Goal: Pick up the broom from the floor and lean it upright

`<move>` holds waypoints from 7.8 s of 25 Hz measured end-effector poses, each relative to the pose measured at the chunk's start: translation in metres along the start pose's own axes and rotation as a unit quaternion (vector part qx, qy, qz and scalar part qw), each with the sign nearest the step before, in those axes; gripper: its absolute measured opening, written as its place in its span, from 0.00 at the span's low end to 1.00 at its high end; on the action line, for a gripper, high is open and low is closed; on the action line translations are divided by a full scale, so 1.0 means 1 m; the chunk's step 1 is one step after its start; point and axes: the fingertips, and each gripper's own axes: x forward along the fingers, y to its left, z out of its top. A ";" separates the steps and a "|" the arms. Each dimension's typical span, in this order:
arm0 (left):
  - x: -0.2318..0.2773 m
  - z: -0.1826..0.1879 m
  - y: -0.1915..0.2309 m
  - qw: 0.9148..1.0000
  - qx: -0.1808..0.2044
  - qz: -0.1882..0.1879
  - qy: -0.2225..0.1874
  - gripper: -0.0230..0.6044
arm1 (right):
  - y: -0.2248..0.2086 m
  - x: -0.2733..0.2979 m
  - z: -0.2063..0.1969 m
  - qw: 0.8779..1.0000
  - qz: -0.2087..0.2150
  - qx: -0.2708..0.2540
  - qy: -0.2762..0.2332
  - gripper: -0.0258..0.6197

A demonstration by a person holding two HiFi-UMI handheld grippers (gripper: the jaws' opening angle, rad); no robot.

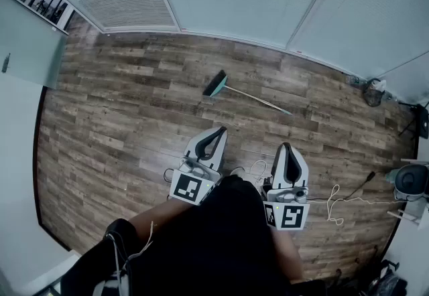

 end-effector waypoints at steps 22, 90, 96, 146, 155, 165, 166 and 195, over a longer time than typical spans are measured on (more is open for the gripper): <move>0.162 -0.048 -0.010 0.998 -0.035 -0.046 0.012 0.07 | -0.152 0.042 -0.044 0.991 -0.112 0.045 0.048 0.07; 0.407 -0.936 0.108 0.820 0.208 -0.361 0.393 0.22 | -0.345 0.282 -0.574 0.995 -0.091 0.032 0.031 0.07; 0.393 -0.985 0.101 0.757 0.278 -0.415 0.422 0.24 | -0.355 0.249 -0.594 0.995 -0.057 -0.053 0.065 0.07; 0.393 -0.647 0.100 0.762 0.246 -0.341 0.492 0.18 | -0.263 0.245 -0.293 0.996 -0.074 -0.004 0.054 0.07; 0.412 -0.517 0.080 0.801 0.189 -0.315 0.472 0.18 | -0.241 0.212 -0.147 0.992 -0.122 -0.028 0.024 0.07; 0.435 -0.430 0.084 0.828 0.157 -0.290 0.453 0.18 | -0.225 0.196 -0.094 0.982 -0.177 -0.060 0.002 0.07; 0.438 -0.426 0.085 0.829 0.162 -0.288 0.451 0.18 | -0.224 0.202 -0.092 0.983 -0.177 -0.058 -0.003 0.07; 0.597 -0.492 0.132 0.773 0.148 -0.288 0.546 0.18 | -0.444 0.376 -0.167 0.993 -0.111 0.027 0.013 0.07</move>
